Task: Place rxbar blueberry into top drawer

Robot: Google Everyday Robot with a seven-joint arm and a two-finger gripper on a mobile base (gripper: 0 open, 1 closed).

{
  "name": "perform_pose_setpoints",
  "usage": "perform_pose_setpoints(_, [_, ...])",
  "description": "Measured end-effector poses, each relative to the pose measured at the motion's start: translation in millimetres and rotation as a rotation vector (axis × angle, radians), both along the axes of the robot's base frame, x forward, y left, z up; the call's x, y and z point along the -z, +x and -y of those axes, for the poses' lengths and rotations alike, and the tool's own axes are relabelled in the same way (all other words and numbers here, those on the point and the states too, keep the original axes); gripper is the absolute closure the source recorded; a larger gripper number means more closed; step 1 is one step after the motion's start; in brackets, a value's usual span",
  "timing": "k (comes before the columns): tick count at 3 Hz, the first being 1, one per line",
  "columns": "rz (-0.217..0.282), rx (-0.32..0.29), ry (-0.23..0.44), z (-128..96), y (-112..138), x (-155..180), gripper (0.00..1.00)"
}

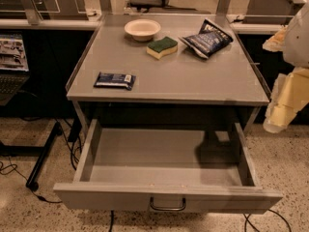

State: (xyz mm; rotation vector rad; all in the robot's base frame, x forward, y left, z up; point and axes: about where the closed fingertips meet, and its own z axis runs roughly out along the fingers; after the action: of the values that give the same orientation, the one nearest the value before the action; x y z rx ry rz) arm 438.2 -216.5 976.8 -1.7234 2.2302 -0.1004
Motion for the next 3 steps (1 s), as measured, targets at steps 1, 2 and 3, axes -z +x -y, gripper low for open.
perform_pose_setpoints(1, [0.003,-0.001,0.012,-1.1,0.2,1.6,0.0])
perform_pose_setpoints(2, [0.024,-0.007,0.114,-10.5,1.0,14.8,0.0])
perform_pose_setpoints(3, [-0.001,0.097,0.311,-20.9,0.8,57.0,0.0])
